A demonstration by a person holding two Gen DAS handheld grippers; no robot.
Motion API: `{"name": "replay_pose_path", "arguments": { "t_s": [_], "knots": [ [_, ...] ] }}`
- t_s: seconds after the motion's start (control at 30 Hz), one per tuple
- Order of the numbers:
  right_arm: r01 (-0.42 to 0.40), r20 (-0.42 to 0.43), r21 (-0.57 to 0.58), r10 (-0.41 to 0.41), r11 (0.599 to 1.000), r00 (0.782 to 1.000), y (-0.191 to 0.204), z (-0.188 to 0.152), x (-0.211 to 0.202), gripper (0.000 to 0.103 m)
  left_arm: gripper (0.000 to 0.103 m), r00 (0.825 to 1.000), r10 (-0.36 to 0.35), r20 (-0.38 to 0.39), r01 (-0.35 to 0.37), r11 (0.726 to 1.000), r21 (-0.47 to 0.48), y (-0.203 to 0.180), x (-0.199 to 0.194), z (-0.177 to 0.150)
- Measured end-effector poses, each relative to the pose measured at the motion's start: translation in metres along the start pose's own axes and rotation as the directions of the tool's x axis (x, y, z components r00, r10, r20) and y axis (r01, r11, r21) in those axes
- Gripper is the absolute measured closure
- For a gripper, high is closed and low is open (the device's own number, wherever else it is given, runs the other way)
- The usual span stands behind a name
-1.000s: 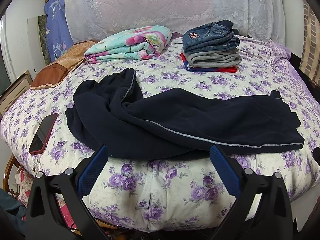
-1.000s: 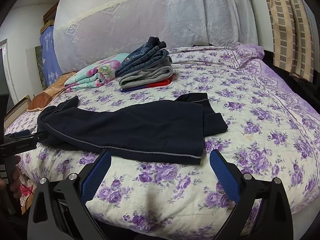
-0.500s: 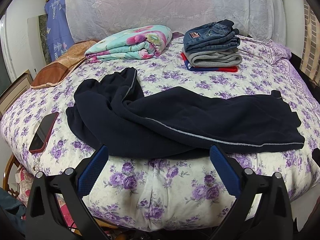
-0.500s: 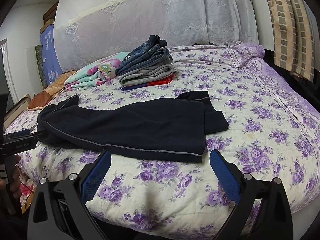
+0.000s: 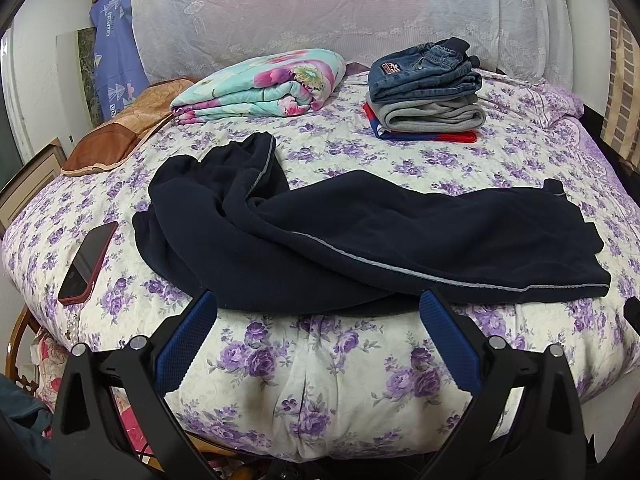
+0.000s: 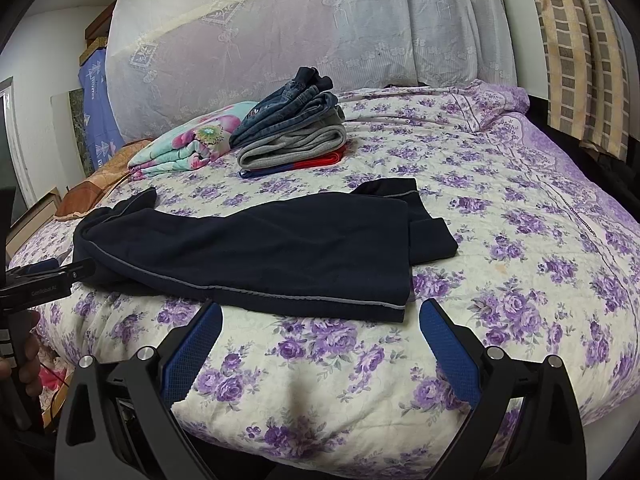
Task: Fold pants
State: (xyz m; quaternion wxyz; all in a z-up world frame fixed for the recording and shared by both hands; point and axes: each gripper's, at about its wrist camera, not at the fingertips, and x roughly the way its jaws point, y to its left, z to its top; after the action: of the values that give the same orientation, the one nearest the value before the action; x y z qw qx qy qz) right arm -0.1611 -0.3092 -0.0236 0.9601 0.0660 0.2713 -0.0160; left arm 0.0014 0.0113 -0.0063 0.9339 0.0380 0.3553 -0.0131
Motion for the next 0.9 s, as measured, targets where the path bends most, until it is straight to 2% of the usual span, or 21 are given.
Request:
{"name": "replay_pose_path", "arguments": {
  "t_s": [0.67,0.8,0.9],
  "knots": [
    [0.006,-0.022,-0.009,-0.006,1.000,1.000,-0.001,-0.002,0.009,0.003,0.005,1.000,0.014,0.009,-0.014,1.000,0.001,0.010,0.001,-0.006],
    [0.044,-0.029,-0.055,-0.045,0.998,0.999,-0.009,0.001,0.016,0.003,0.005,0.996,0.058,0.070,-0.057,0.998,-0.011,0.035,-0.009,0.014],
    [0.092,-0.025,-0.068,-0.094,0.993,0.995,-0.024,0.007,0.022,0.003,0.005,0.990,0.121,0.077,-0.122,0.992,0.009,0.055,-0.002,0.052]
  ]
}}
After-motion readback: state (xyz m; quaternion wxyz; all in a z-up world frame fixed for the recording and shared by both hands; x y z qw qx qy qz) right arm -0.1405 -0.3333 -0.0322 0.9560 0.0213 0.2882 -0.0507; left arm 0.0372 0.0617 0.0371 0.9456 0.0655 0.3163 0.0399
